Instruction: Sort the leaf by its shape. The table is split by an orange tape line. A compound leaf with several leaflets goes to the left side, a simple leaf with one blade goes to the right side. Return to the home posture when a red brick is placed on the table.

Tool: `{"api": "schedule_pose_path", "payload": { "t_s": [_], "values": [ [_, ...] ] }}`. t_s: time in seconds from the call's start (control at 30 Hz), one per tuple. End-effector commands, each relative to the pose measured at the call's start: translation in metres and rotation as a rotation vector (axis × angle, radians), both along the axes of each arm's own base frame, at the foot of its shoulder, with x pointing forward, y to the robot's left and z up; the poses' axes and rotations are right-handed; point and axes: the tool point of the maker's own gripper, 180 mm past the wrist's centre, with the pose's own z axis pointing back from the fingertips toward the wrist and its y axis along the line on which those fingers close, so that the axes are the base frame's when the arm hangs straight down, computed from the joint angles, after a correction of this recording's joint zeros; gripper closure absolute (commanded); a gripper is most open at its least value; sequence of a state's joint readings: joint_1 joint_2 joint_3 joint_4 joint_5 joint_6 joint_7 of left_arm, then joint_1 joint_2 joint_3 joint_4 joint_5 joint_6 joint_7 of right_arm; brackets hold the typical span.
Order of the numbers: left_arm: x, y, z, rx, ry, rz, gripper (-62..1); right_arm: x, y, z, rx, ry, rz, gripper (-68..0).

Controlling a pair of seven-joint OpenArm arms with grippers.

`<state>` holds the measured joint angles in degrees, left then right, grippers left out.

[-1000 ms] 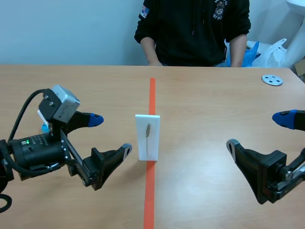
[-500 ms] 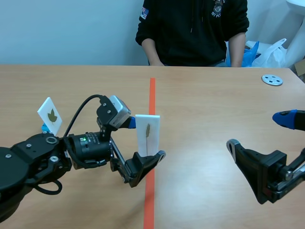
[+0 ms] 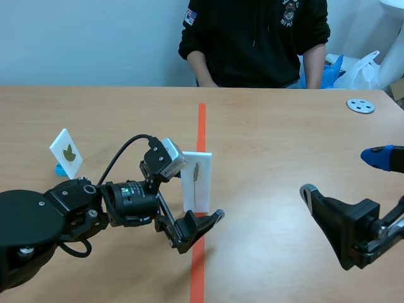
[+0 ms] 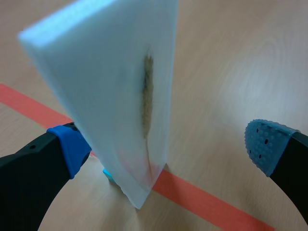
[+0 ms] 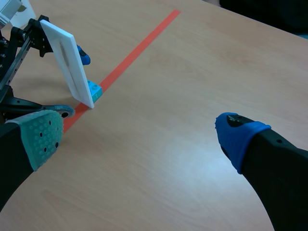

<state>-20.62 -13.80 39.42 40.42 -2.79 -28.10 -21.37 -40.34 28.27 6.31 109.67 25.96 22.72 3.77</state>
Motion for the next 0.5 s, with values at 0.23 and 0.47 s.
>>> {"api": "schedule_pose_path", "payload": {
  "t_s": [0.23,0.47],
  "values": [
    [0.0070,-0.0031,0.0179,-0.061,-0.043,0.007,-60.1,0.0051,0.0007,0.0122,0.007,-0.041,0.005,-67.9],
    [0.0088,-0.0026,0.0197,-0.072,-0.044,0.019,-42.4,0.0050,0.0007,0.0121,0.006,-0.040,0.005,-67.9]
  ]
}}
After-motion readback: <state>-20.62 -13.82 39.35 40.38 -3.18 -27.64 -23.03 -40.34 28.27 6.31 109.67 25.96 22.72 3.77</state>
